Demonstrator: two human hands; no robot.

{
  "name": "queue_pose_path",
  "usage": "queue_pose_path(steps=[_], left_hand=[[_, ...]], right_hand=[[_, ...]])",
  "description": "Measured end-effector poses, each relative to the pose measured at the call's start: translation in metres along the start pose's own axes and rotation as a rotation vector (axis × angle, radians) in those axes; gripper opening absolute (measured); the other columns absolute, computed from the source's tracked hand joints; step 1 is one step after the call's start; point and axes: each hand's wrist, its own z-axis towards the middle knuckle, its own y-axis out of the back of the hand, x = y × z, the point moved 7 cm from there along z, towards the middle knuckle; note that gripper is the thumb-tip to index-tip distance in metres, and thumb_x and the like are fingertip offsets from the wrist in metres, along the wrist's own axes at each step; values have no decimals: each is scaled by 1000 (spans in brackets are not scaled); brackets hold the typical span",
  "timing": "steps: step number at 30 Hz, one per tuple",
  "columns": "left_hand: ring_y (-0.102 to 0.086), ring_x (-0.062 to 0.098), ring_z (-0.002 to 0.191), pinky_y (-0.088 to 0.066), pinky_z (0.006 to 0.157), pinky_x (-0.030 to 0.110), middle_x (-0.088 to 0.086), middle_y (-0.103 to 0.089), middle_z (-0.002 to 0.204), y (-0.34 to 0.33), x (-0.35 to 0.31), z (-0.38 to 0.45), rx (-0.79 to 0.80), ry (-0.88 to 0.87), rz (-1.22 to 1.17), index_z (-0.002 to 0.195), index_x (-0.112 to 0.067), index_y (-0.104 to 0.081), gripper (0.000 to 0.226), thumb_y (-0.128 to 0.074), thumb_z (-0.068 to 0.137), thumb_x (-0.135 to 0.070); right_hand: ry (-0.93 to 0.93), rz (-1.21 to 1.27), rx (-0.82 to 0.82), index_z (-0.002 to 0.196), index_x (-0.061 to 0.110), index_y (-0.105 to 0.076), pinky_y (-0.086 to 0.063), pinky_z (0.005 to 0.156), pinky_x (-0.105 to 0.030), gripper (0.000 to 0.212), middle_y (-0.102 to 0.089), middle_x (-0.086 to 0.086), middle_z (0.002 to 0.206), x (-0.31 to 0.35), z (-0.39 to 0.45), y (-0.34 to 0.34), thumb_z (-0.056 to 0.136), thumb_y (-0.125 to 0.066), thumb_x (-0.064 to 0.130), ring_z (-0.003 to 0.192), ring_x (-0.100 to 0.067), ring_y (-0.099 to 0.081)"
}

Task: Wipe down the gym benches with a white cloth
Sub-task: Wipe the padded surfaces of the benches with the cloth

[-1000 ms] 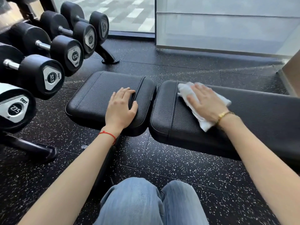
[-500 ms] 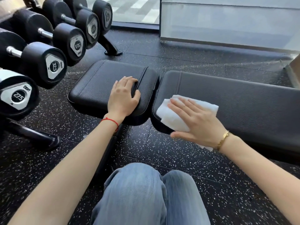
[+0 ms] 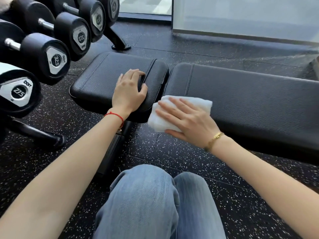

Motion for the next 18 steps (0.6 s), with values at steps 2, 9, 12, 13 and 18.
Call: queue_pose_path(steps=[2, 9, 12, 13, 18], left_hand=[[-39, 20, 139, -19, 122, 40, 1, -50, 144, 1, 3, 0, 6, -8, -7, 131, -20, -53, 41, -49, 92, -30], [-36, 22, 141, -18, 122, 43, 3, -49, 145, -1, 1, 0, 2, -9, 5, 132, -18, -53, 41, -48, 92, -30], [-35, 21, 142, -17, 122, 42, 3, -48, 146, -1, 1, 0, 6, -9, 6, 132, -18, -52, 41, -48, 92, -29], [-35, 21, 142, -17, 123, 41, 2, -48, 146, -1, 1, 0, 13, -12, 4, 132, -19, -52, 41, -49, 93, -30], [-35, 19, 142, -17, 123, 39, 0, -48, 147, -1, 5, 0, 13, -13, -5, 132, -22, -53, 41, -49, 93, -33]], right_hand=[[-9, 20, -34, 153, 22, -33, -28, 119, -46, 60, -31, -2, 159, -5, -6, -1, 102, -39, 54, 145, -28, -34], [-101, 12, -34, 154, 26, -27, -28, 119, -46, 60, -28, -1, 160, -21, -34, 2, 102, -35, 56, 145, -27, -33], [-122, -17, 33, 154, 26, -27, -26, 119, -46, 59, -27, -3, 161, -4, -1, -2, 103, -31, 55, 146, -29, -30], [-112, -26, 38, 154, 27, -29, -26, 119, -46, 58, -28, -3, 160, -2, 1, -3, 103, -31, 54, 146, -29, -31], [-86, -87, -58, 154, 27, -27, -33, 116, -49, 59, -30, -4, 160, -22, -59, 3, 103, -39, 53, 143, -30, -37]])
